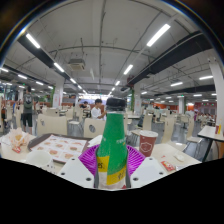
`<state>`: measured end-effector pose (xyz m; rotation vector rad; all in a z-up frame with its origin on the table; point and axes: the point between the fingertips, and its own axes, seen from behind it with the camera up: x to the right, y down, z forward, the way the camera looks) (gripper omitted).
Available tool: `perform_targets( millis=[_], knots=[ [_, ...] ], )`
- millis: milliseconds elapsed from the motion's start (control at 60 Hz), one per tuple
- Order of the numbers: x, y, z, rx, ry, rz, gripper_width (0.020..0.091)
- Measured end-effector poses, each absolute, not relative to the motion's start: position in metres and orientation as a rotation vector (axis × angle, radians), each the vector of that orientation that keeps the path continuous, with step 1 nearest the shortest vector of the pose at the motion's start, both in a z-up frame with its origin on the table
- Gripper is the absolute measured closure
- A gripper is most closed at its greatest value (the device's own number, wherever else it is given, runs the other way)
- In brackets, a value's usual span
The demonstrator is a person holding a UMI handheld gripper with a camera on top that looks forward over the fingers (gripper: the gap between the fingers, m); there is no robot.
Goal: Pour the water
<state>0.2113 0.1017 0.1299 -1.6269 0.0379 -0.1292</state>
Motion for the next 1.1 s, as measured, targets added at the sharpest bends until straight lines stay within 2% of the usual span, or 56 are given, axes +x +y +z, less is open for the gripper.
perform_targets(
  millis=[17, 33, 50, 133, 200, 483, 533, 633, 683, 700, 717, 750, 817, 950, 1100],
  knots=[
    [0.211, 0.103, 0.125, -1.634, 0.033, -0.132, 0.0752],
    [0.22, 0.113, 0.103, -1.64, 0.029, -0.131, 0.0751],
    [0.221, 0.116, 0.098, -1.648, 0.029, -0.124, 0.075],
    [0.203, 0.097, 0.114, -1.639, 0.041, -0.092, 0.075],
    [0.215, 0.108, 0.101, -1.639, 0.035, -0.108, 0.0749],
    [0.215, 0.106, 0.101, -1.618, 0.038, -0.103, 0.0735],
    [0.215, 0.104, 0.102, -1.617, 0.039, -0.1, 0.0688],
    [0.215, 0.099, 0.098, -1.661, 0.023, -0.082, 0.0552],
    [0.215, 0.087, 0.094, -1.72, 0.016, -0.079, 0.037],
    [0.215, 0.083, 0.094, -1.732, 0.02, -0.077, 0.0278],
    [0.216, 0.079, 0.095, -1.737, 0.026, -0.074, 0.0235],
    [0.216, 0.07, 0.101, -1.736, 0.043, -0.072, 0.0278],
    [0.214, 0.045, 0.112, -1.738, 0.072, -0.076, 0.0246],
    [0.194, -0.025, 0.138, -1.737, 0.099, -0.089, 0.0252],
    [0.141, -0.112, 0.153, -1.762, 0.066, -0.093, 0.0252]
  ],
)
